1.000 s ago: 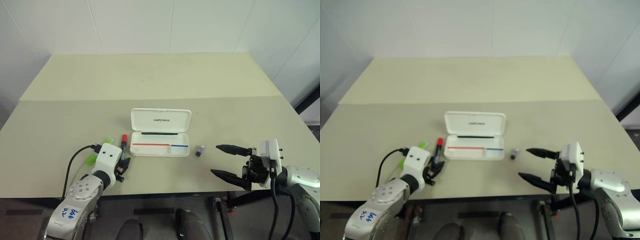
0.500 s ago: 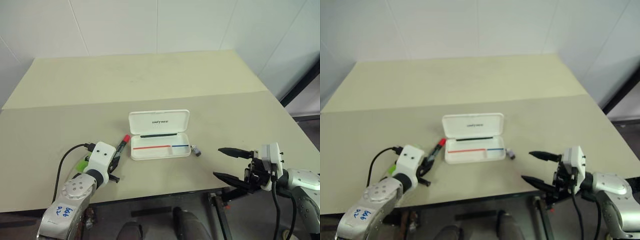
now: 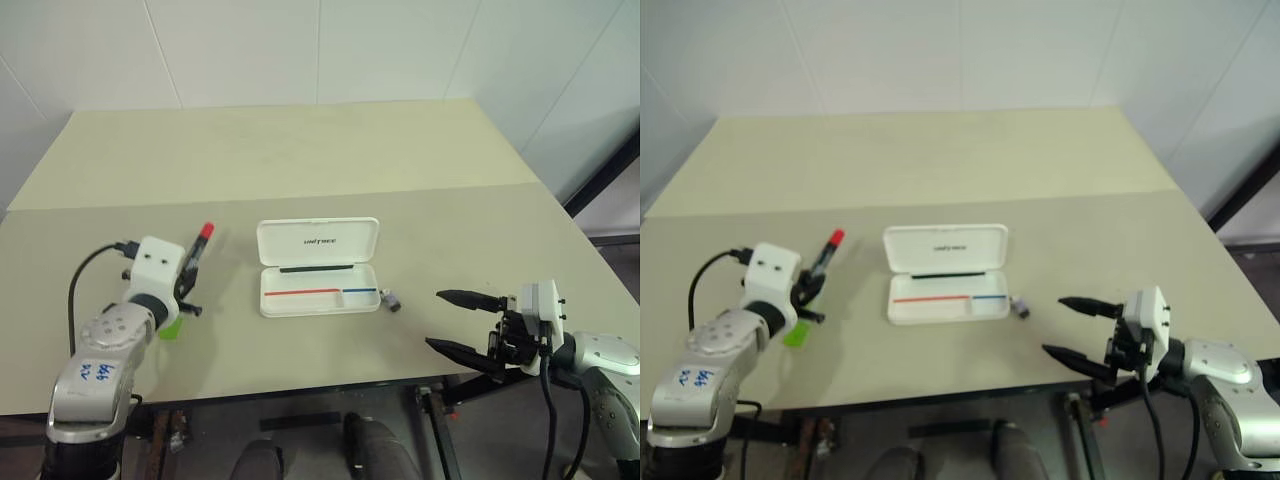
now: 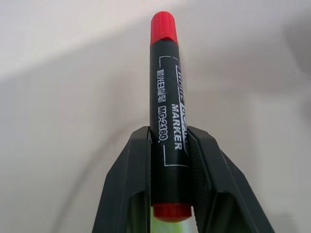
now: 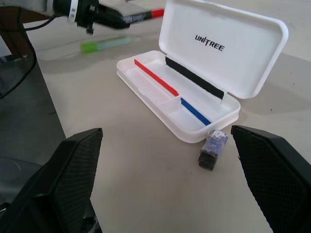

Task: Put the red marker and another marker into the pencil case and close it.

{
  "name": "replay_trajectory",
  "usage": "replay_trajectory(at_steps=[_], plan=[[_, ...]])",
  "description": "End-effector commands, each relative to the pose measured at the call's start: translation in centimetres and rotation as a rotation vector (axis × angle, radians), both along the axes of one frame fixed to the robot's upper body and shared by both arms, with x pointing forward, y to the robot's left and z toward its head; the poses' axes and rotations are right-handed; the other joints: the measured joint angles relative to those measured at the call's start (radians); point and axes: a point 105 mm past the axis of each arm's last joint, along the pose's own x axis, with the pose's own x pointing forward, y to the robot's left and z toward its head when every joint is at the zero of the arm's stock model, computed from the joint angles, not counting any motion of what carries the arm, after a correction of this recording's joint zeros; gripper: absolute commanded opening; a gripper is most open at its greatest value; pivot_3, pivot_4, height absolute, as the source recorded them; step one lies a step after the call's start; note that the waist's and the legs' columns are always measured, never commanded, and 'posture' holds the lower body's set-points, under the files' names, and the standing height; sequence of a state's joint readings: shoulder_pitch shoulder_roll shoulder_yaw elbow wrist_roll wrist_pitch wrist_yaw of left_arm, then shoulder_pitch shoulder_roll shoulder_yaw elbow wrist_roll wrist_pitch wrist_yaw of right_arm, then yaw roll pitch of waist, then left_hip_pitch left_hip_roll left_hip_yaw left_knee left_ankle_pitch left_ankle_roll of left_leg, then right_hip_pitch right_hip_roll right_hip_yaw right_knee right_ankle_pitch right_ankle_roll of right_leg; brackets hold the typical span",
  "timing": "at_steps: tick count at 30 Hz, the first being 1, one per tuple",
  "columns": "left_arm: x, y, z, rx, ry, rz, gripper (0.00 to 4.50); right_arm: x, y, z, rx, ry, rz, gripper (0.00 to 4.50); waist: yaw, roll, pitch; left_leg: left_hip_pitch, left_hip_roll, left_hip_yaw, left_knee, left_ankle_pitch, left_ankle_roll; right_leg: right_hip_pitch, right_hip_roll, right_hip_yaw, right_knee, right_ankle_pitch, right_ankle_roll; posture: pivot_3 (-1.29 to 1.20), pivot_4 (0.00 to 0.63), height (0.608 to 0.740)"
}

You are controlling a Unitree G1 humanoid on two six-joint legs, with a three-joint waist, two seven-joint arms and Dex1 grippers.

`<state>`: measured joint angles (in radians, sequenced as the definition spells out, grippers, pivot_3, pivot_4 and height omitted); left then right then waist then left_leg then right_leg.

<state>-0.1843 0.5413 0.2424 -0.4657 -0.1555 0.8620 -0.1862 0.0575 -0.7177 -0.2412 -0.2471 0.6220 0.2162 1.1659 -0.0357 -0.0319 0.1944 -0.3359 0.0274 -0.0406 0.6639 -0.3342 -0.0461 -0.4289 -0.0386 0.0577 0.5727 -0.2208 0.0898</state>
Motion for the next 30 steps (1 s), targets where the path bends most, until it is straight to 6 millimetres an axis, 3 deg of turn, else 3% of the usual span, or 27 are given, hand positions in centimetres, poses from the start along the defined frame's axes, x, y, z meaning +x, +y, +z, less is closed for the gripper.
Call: replay_trajectory(at_steps=[1, 6, 9, 12, 18, 26, 30], plan=[[1.2, 0.6, 4.4, 0.031, -0.173, -0.028, 0.65, -0.1, 0.1, 0.8, 0.01, -0.042, -0.001, 4.5, 0.006, -0.001, 0.001, 0.0, 0.0, 0.0, 0.0, 0.0, -0.001, 0.0, 0.0, 0.0, 0.0, 0.0, 0.0, 0.0, 0.15, 0.74], [2.4, -0.7, 7.1, 0.036, -0.293, -0.107, 0.65, 0.0, 0.1, 0.8, 0.015, -0.048, -0.012, 4.5, 0.009, -0.001, 0.001, 0.0, 0.0, 0.001, -0.001, -0.003, -0.003, 0.0, -0.001, 0.001, 0.003, -0.002, 0.004, 0.0, 0.15, 0.74], [3.3, -2.3, 8.6, 0.214, -0.339, -0.237, 0.65, 0.0, 0.1, 0.7, 0.018, -0.051, -0.018, 4.5, 0.011, -0.002, 0.001, -0.001, 0.0, 0.0, -0.001, -0.004, -0.004, -0.002, -0.001, 0.0, 0.005, 0.0, 0.009, 0.0, 0.15, 0.74], [3.6, -3.0, 9.1, 0.284, -0.376, -0.308, 0.65, 0.0, 0.1, 0.6, 0.019, -0.052, -0.02, 4.5, 0.011, -0.002, 0.001, -0.001, 0.0, 0.001, -0.002, -0.004, -0.004, -0.002, -0.001, 0.001, 0.004, 0.0, 0.01, 0.0, 0.15, 0.74], [2.9, -6.1, 12.8, 0.181, -0.588, -0.564, 0.65, -0.1, 0.2, 0.5, 0.027, -0.06, -0.042, 4.5, 0.011, -0.002, 0.001, -0.001, 0.0, 0.001, -0.002, -0.005, -0.003, -0.002, -0.001, 0.0, 0.004, 0.0, 0.012, 0.0, 0.15, 0.74], [0.4, -10.8, 12.5, 0.07, -0.522, -0.954, 0.65, -0.4, 0.3, 0.5, 0.033, -0.07, -0.073, 4.5, 0.01, -0.002, 0.001, 0.0, 0.0, 0.002, -0.001, -0.005, -0.003, -0.001, -0.001, 0.001, 0.005, 0.001, 0.014, 0.0, 0.15, 0.74], [-1.8, -12.8, 10.5, 0.042, -0.365, -1.176, 0.65, -0.7, 0.4, 0.6, 0.035, -0.072, -0.087, 4.5, 0.009, -0.002, 0.001, 0.0, 0.0, 0.002, -0.001, -0.005, -0.003, -0.001, -0.001, 0.001, 0.008, 0.0, 0.015, 0.0, 0.15, 0.74]])
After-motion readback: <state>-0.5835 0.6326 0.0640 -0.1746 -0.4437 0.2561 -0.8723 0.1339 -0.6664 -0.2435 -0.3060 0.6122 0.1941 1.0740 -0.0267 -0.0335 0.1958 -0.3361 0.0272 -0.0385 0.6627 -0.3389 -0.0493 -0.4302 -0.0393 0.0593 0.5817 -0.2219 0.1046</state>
